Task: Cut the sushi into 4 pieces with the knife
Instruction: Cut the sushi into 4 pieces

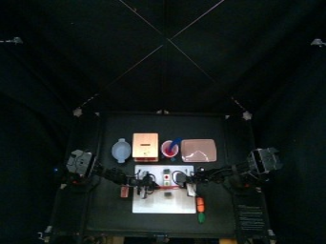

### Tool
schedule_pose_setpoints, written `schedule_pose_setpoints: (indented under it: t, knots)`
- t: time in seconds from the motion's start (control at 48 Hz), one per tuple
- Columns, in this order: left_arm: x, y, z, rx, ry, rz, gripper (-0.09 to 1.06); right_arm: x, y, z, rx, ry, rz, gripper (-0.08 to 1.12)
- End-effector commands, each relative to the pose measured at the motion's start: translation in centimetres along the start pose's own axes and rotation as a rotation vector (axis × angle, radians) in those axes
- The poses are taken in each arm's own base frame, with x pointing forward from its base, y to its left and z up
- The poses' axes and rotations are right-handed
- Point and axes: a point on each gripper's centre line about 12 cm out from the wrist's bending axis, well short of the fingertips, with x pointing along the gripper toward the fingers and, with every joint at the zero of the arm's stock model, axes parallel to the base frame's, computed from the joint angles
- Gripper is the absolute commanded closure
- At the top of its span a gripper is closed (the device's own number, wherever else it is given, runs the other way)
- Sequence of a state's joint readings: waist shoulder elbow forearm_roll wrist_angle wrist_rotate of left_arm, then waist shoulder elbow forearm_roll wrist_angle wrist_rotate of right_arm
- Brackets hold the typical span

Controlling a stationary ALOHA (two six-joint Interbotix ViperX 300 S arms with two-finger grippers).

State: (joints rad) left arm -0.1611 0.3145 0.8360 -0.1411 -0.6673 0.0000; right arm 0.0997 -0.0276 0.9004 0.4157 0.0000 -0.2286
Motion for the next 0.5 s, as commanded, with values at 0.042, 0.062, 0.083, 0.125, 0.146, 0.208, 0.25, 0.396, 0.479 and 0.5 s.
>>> schedule_pose_setpoints:
  t: [0.042, 0.062, 0.083, 0.125, 0.146, 0.208, 0.25, 0.396, 0.479, 0.5]
  knots:
    - [-0.3, -0.3, 2.0, 0.020, -0.018, -0.021, 0.49, -0.9, 0.4, 1.8, 0.004, -0.050, 0.016, 0.97]
    - [-0.4, -0.5, 2.2, 0.023, -0.016, -0.027, 0.46, -1.2, 0.6, 1.9, 0.002, -0.051, 0.021, 0.97]
    - [-0.5, -0.6, 2.5, 0.024, -0.015, -0.030, 0.43, -1.4, 0.7, 2.0, 0.001, -0.055, 0.025, 0.97]
    - [-0.8, -0.7, 2.8, 0.026, -0.001, -0.033, 0.37, -1.9, 0.8, 2.1, 0.001, -0.064, 0.031, 0.97]
    - [-1.0, -0.7, 3.0, 0.024, 0.009, -0.033, 0.32, -2.1, 0.8, 2.1, 0.000, -0.067, 0.032, 0.97]
    - [-1.5, -0.5, 3.4, 0.019, 0.027, -0.029, 0.24, -2.9, 0.9, 2.1, 0.000, -0.076, 0.041, 0.97]
    - [-1.9, -0.5, 3.8, 0.018, 0.029, -0.031, 0.19, -3.6, 0.9, 1.9, 0.002, -0.076, 0.046, 0.97]
    - [-3.8, -0.5, 5.3, 0.017, -0.019, -0.036, 0.12, -6.2, 1.1, -0.2, 0.062, -0.006, 0.095, 0.97]
    - [-5.1, -0.4, 5.8, 0.013, -0.039, -0.036, 0.12, -7.9, 1.4, -2.1, 0.123, 0.071, 0.146, 0.96]
    - [-5.5, -0.3, 5.8, 0.014, -0.043, -0.035, 0.12, -8.3, 1.4, -2.7, 0.150, 0.090, 0.159, 0.96]
